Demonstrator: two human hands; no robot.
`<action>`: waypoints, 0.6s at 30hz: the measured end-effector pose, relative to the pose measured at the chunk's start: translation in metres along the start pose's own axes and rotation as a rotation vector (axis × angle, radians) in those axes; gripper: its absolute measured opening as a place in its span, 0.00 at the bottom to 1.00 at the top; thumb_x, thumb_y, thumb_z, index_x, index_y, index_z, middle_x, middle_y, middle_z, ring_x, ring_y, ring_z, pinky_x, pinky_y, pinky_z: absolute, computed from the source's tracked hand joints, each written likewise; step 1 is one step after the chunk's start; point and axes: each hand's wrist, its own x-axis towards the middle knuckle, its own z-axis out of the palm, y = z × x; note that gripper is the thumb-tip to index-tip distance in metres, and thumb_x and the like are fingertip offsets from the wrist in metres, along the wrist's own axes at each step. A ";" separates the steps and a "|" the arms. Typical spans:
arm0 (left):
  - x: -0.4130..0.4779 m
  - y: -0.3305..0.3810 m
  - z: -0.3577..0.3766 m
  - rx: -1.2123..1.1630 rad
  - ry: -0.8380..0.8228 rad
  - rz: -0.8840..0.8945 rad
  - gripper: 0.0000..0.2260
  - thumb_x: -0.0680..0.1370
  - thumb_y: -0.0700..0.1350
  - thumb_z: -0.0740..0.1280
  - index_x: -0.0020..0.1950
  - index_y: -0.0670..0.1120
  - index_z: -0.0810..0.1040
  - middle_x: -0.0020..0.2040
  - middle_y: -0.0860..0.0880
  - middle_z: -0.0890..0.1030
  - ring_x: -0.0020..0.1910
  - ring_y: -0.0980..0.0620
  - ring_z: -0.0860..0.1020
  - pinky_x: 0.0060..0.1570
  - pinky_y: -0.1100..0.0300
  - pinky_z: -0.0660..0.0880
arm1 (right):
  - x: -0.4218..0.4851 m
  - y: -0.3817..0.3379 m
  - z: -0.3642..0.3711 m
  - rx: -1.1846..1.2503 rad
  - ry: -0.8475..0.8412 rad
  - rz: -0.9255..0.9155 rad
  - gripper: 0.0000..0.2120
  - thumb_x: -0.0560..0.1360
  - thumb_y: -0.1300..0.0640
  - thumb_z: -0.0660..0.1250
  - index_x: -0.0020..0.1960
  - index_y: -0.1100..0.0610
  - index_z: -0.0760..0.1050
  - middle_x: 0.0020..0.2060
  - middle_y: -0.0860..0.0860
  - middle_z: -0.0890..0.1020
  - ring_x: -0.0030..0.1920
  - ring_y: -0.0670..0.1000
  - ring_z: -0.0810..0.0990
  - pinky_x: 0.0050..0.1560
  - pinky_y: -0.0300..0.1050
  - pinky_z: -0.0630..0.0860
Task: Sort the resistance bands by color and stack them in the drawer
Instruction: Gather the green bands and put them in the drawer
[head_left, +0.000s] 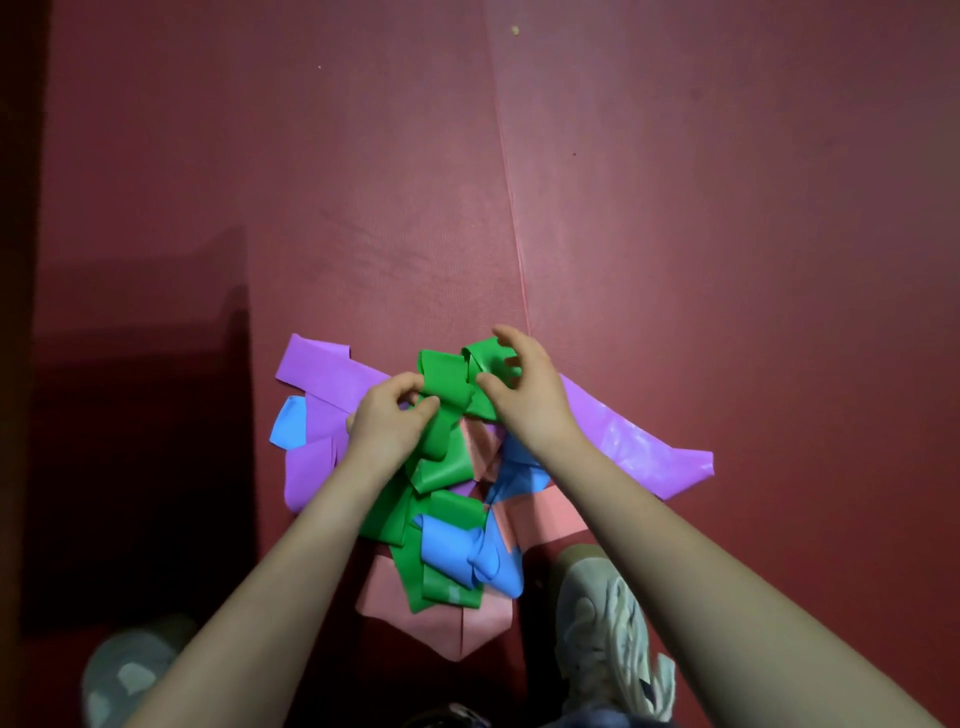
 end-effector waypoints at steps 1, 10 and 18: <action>-0.002 0.000 -0.001 0.000 0.005 0.032 0.16 0.58 0.59 0.62 0.39 0.50 0.77 0.33 0.51 0.74 0.48 0.37 0.77 0.55 0.43 0.72 | 0.003 -0.003 0.001 -0.039 -0.056 -0.029 0.24 0.72 0.66 0.65 0.67 0.61 0.65 0.65 0.58 0.71 0.64 0.55 0.70 0.66 0.44 0.63; -0.015 0.002 -0.002 0.049 -0.005 0.294 0.24 0.62 0.57 0.63 0.45 0.40 0.82 0.47 0.43 0.77 0.53 0.47 0.73 0.59 0.53 0.66 | 0.020 -0.009 0.000 -0.076 -0.439 0.018 0.18 0.76 0.69 0.53 0.65 0.64 0.68 0.61 0.58 0.75 0.61 0.53 0.72 0.55 0.35 0.62; -0.016 0.013 -0.011 -0.235 -0.178 0.269 0.12 0.61 0.45 0.71 0.41 0.53 0.75 0.41 0.57 0.79 0.42 0.65 0.76 0.48 0.71 0.71 | -0.011 -0.015 -0.028 -0.274 -0.094 -0.375 0.14 0.75 0.56 0.54 0.47 0.63 0.75 0.43 0.59 0.80 0.45 0.55 0.74 0.48 0.45 0.66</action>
